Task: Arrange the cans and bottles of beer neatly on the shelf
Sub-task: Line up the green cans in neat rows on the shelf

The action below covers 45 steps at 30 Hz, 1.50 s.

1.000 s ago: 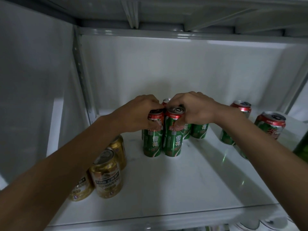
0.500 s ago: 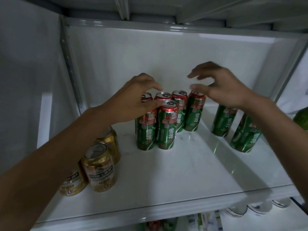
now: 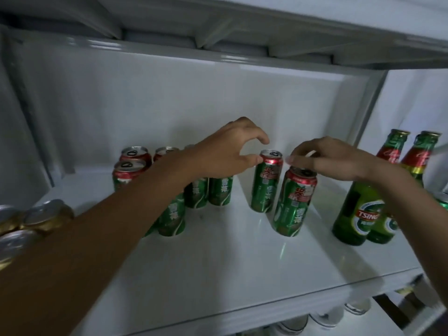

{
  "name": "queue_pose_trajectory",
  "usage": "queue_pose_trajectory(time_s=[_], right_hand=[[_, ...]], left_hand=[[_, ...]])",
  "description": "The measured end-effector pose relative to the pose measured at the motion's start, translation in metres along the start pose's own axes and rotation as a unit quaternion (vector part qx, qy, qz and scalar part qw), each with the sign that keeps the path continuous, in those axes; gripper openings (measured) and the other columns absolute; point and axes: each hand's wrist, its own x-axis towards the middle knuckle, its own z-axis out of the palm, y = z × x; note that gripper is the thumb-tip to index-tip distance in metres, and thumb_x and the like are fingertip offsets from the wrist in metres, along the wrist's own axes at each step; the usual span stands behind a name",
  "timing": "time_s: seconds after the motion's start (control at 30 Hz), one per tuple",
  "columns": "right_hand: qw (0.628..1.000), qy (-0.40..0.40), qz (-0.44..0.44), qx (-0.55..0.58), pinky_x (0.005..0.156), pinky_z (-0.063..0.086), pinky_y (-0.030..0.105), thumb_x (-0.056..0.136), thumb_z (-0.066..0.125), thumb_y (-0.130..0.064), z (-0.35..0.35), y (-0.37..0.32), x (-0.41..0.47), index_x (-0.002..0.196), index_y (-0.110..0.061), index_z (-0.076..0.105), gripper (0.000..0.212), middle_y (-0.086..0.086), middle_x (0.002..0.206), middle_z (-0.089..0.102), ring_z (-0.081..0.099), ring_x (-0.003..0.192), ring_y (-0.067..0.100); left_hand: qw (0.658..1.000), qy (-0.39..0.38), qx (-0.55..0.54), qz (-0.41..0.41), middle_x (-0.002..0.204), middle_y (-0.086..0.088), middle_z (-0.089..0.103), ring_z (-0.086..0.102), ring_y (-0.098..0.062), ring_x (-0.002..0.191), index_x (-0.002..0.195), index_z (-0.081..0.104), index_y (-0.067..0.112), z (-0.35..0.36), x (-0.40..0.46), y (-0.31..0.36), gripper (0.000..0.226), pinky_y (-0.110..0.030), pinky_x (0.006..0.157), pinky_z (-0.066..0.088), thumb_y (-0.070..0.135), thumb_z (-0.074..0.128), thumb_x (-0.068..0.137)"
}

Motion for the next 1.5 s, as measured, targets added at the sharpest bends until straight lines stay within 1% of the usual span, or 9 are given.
queue_pose_trajectory(time_s=[0.1, 0.27, 0.4, 0.5, 0.57, 0.87, 1.0, 1.37, 1.5], right_hand=[[0.997, -0.071, -0.030, -0.005, 0.096, 0.055, 0.041, 0.078, 0.071, -0.069, -0.001, 0.015, -0.002, 0.116, -0.039, 0.065, 0.049, -0.013, 0.119, 0.067, 0.067, 0.103, 0.010], [0.994, -0.084, -0.070, 0.006, 0.091, 0.058, 0.039, 0.074, 0.087, -0.044, 0.011, 0.020, -0.003, 0.119, -0.031, 0.064, 0.052, -0.010, 0.110, 0.073, 0.069, 0.097, 0.008], [0.993, -0.053, -0.073, 0.073, 0.087, 0.060, 0.044, 0.068, 0.090, -0.039, 0.019, 0.030, -0.002, 0.104, -0.027, 0.072, 0.042, -0.006, 0.098, 0.077, 0.072, 0.090, 0.011], [0.991, -0.047, -0.074, 0.096, 0.085, 0.060, 0.046, 0.064, 0.091, -0.040, 0.019, 0.032, 0.000, 0.098, -0.027, 0.075, 0.040, -0.006, 0.095, 0.078, 0.073, 0.088, 0.011], [0.992, -0.039, -0.076, 0.094, 0.083, 0.060, 0.046, 0.061, 0.092, -0.043, 0.017, 0.031, 0.000, 0.094, -0.028, 0.076, 0.039, -0.007, 0.091, 0.078, 0.073, 0.085, 0.010], [0.993, -0.029, -0.105, 0.054, 0.079, 0.059, 0.048, 0.060, 0.089, -0.052, 0.001, 0.014, 0.010, 0.086, -0.027, 0.078, 0.038, -0.006, 0.084, 0.077, 0.071, 0.081, 0.013], [0.989, -0.047, -0.132, 0.042, 0.076, 0.057, 0.045, 0.063, 0.090, -0.050, -0.009, -0.012, 0.015, 0.083, -0.029, 0.079, 0.031, -0.010, 0.080, 0.077, 0.070, 0.077, 0.010], [0.984, -0.035, -0.171, 0.039, 0.078, 0.056, 0.050, 0.063, 0.087, -0.052, 0.003, -0.072, 0.030, 0.088, -0.028, 0.080, 0.035, -0.003, 0.081, 0.076, 0.069, 0.082, 0.022], [0.981, -0.035, -0.184, 0.043, 0.074, 0.055, 0.050, 0.065, 0.087, -0.050, 0.011, -0.083, 0.038, 0.086, -0.028, 0.080, 0.032, 0.000, 0.079, 0.075, 0.067, 0.081, 0.025]], left_hand=[[0.999, -0.036, 0.013, -0.036, 0.140, -0.005, 0.051, 0.047, -0.018, 0.132, 0.141, 0.057, 0.020, 0.030, 0.039, 0.006, 0.044, -0.027, 0.108, 0.036, 0.024, 0.064, 0.098], [0.991, -0.087, 0.025, -0.097, 0.148, -0.011, 0.043, 0.045, -0.027, 0.137, 0.151, 0.045, 0.021, 0.073, 0.079, 0.005, 0.058, -0.030, 0.105, 0.036, 0.029, 0.064, 0.097], [0.989, -0.092, 0.052, -0.104, 0.134, -0.015, 0.053, 0.056, -0.031, 0.121, 0.143, 0.053, 0.017, 0.087, 0.087, -0.009, 0.058, -0.042, 0.101, 0.049, 0.028, 0.073, 0.090], [0.991, -0.081, 0.039, -0.096, 0.120, -0.012, 0.065, 0.064, -0.027, 0.105, 0.132, 0.062, 0.014, 0.087, 0.086, -0.017, 0.058, -0.031, 0.084, 0.047, 0.027, 0.084, 0.080], [0.993, -0.073, 0.030, -0.089, 0.119, -0.008, 0.068, 0.063, -0.020, 0.101, 0.129, 0.065, 0.013, 0.083, 0.086, -0.016, 0.058, -0.025, 0.081, 0.042, 0.024, 0.087, 0.078], [0.993, -0.076, 0.009, -0.091, 0.126, 0.006, 0.066, 0.062, -0.011, 0.110, 0.131, 0.064, 0.026, 0.034, 0.066, -0.007, 0.057, -0.024, 0.090, 0.049, 0.032, 0.087, 0.078], [0.993, -0.057, 0.007, -0.105, 0.128, 0.006, 0.067, 0.062, -0.012, 0.114, 0.129, 0.066, 0.027, 0.011, 0.045, -0.013, 0.055, -0.032, 0.099, 0.052, 0.032, 0.087, 0.078], [0.992, -0.049, -0.016, -0.112, 0.128, 0.011, 0.066, 0.060, -0.006, 0.113, 0.130, 0.066, 0.027, -0.034, -0.010, -0.038, 0.054, -0.021, 0.097, 0.048, 0.027, 0.086, 0.081], [0.992, -0.040, -0.020, -0.120, 0.124, 0.010, 0.068, 0.062, -0.008, 0.111, 0.126, 0.068, 0.027, -0.040, -0.022, -0.044, 0.053, -0.024, 0.097, 0.050, 0.028, 0.088, 0.078]])
